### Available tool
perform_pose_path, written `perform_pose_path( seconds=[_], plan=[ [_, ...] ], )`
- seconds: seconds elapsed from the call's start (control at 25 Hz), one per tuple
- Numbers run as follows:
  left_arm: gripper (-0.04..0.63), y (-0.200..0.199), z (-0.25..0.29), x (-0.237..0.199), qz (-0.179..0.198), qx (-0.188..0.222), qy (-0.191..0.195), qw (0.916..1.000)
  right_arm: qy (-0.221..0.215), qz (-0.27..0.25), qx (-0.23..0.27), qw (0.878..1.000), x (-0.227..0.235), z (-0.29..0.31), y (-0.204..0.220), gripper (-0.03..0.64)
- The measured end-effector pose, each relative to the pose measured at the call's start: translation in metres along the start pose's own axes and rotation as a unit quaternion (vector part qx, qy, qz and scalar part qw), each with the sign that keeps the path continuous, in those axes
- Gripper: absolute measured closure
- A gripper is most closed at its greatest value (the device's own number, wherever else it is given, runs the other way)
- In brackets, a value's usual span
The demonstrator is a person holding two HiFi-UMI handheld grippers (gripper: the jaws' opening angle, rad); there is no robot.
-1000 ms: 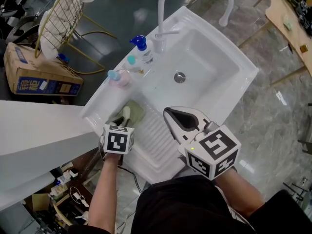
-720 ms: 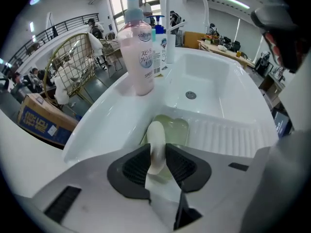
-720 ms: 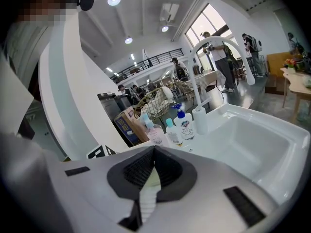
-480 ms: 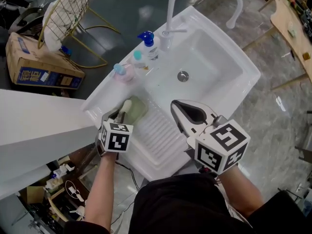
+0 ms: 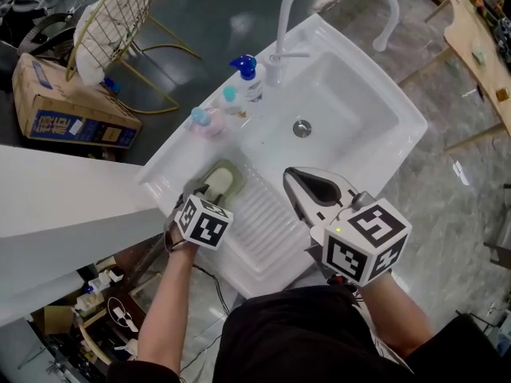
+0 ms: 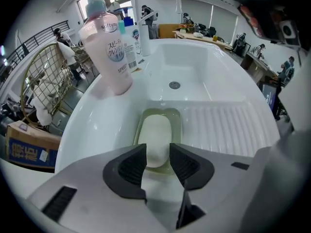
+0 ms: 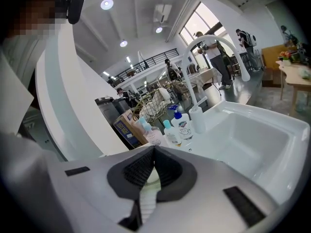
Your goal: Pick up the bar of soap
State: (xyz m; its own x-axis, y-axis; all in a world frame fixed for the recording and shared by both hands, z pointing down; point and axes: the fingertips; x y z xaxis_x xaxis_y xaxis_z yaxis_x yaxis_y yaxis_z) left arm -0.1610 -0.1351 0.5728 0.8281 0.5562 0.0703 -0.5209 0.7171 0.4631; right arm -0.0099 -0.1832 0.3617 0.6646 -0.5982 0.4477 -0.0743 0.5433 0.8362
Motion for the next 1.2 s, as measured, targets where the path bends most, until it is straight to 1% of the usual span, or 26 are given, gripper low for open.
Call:
perform_pose_path(
  seconds=[0.12, 0.16, 0.24, 0.28, 0.32, 0.36, 0.48, 0.56, 0.6, 0.64, 0.68, 0.76, 0.8, 0.84, 0.88, 0.96, 1.04, 1.12, 1.2],
  plan=[
    [0.459, -0.003, 0.005, -0.004, -0.003, 0.001, -0.010, 0.9999, 0.001, 0.001, 0.000, 1.000, 0.001, 0.000, 0.000, 0.612],
    [0.468, -0.006, 0.005, -0.006, 0.000, 0.004, -0.011, 0.9999, 0.001, 0.001, 0.000, 1.000, 0.001, 0.000, 0.000, 0.612],
    [0.461, -0.010, 0.006, -0.006, 0.014, 0.008, -0.006, 0.9999, 0.002, 0.002, 0.001, 1.000, 0.002, 0.000, 0.000, 0.612],
    [0.418, -0.012, 0.006, -0.005, 0.022, 0.010, -0.001, 0.9997, 0.002, 0.002, 0.000, 1.000, 0.002, 0.000, 0.000, 0.612],
    [0.354, -0.015, 0.005, -0.004, 0.027, 0.013, 0.004, 0.9995, 0.002, 0.002, 0.000, 1.000, 0.002, 0.000, 0.001, 0.612],
    [0.334, -0.017, 0.005, -0.003, 0.030, 0.015, 0.009, 0.9994, 0.002, 0.002, -0.001, 1.000, 0.003, -0.001, 0.001, 0.612],
    [0.327, -0.019, 0.012, -0.001, 0.031, 0.008, 0.033, 0.9989, 0.004, 0.004, -0.004, 1.000, 0.005, -0.001, 0.003, 0.612],
    [0.327, -0.018, 0.018, -0.004, 0.030, 0.002, 0.041, 0.9987, 0.003, 0.004, -0.006, 1.000, 0.005, 0.000, 0.003, 0.612],
    [0.327, -0.019, 0.019, -0.004, 0.036, 0.003, 0.047, 0.9983, 0.002, 0.004, -0.006, 1.000, 0.005, 0.001, 0.003, 0.612],
    [0.327, -0.022, 0.017, -0.003, 0.053, 0.009, 0.056, 0.9970, 0.001, 0.004, -0.007, 1.000, 0.004, 0.001, 0.003, 0.612],
    [0.327, -0.027, 0.014, 0.000, 0.079, 0.019, 0.068, 0.9944, 0.000, 0.003, -0.008, 1.000, 0.005, 0.001, 0.003, 0.612],
    [0.327, -0.033, 0.006, 0.005, 0.144, 0.027, 0.097, 0.9845, 0.000, 0.003, -0.009, 1.000, 0.007, 0.001, 0.003, 0.612],
    [0.325, -0.032, 0.003, 0.005, 0.168, 0.022, 0.110, 0.9795, 0.001, 0.003, -0.009, 1.000, 0.008, 0.001, 0.004, 0.612],
    [0.322, -0.028, 0.002, 0.004, 0.181, 0.013, 0.119, 0.9761, 0.001, 0.004, -0.009, 1.000, 0.009, 0.001, 0.004, 0.612],
    [0.311, -0.022, 0.000, 0.003, 0.184, 0.003, 0.128, 0.9746, 0.001, 0.006, -0.010, 1.000, 0.009, 0.001, 0.005, 0.612],
    [0.291, -0.012, -0.006, 0.003, 0.167, -0.006, 0.146, 0.9750, -0.003, 0.001, -0.017, 1.000, 0.007, 0.004, 0.009, 0.612],
    [0.291, -0.003, -0.011, 0.005, 0.135, -0.004, 0.158, 0.9781, -0.008, -0.022, -0.033, 0.999, 0.006, 0.011, 0.015, 0.612],
    [0.291, 0.004, -0.014, 0.007, 0.102, 0.001, 0.156, 0.9824, -0.015, -0.044, -0.055, 0.997, 0.003, 0.021, 0.027, 0.612],
    [0.291, 0.008, -0.016, 0.008, 0.078, 0.015, 0.145, 0.9862, -0.029, -0.056, -0.074, 0.995, -0.003, 0.031, 0.038, 0.612]
  ],
)
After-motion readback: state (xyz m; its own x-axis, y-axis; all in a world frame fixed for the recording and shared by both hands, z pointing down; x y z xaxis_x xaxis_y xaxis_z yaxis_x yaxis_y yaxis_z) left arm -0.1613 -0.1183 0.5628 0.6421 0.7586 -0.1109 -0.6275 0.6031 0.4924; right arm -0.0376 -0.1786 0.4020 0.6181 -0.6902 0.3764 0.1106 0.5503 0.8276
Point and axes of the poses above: the fingertips, and each gripper's own axes: z forward along the fingers, x to its right, y out of its underside, and after that the axes turned 10 degrees about x, right-handed
